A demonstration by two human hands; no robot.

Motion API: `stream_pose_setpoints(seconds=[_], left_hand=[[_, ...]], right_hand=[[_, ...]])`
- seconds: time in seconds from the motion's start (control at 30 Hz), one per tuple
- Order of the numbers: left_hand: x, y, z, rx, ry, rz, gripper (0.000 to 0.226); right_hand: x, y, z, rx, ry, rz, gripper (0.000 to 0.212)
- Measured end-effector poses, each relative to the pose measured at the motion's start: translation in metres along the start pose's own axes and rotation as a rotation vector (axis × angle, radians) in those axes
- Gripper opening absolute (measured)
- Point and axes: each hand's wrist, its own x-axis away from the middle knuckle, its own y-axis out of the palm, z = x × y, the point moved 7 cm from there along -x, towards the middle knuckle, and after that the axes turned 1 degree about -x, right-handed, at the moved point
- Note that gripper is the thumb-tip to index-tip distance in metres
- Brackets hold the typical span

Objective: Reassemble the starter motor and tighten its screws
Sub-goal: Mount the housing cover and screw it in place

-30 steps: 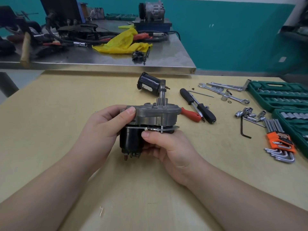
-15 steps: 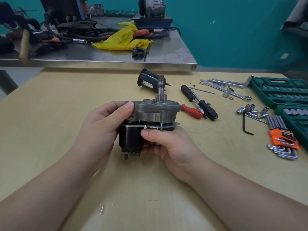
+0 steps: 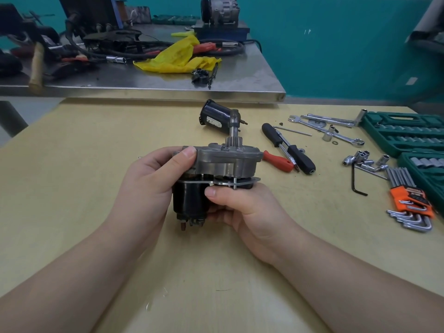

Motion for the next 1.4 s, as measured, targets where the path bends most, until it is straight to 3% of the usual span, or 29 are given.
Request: stream_pose_setpoints(seconds=[0.4, 0.7, 1.2, 1.4], left_hand=[[0.005, 0.003, 0.006, 0.040, -0.020, -0.007, 0.043], [0.001, 0.002, 0.001, 0.013, -0.034, -0.044, 0.039], [-0.004, -0.001, -0.009, -0.018, -0.087, -0.119, 0.040], [0.005, 0.013, -0.028, 0.058, -0.196, -0.062, 0.061]], right_hand=[[0.001, -0.001, 0.000, 0.036, -0.013, 0.008, 0.047], [0.000, -0.003, 0.002, 0.008, -0.002, 0.010, 0.031], [0.002, -0.004, 0.001, -0.008, -0.024, 0.006, 0.036], [0.000, -0.005, 0.002, -0.012, -0.056, 0.034, 0.043]])
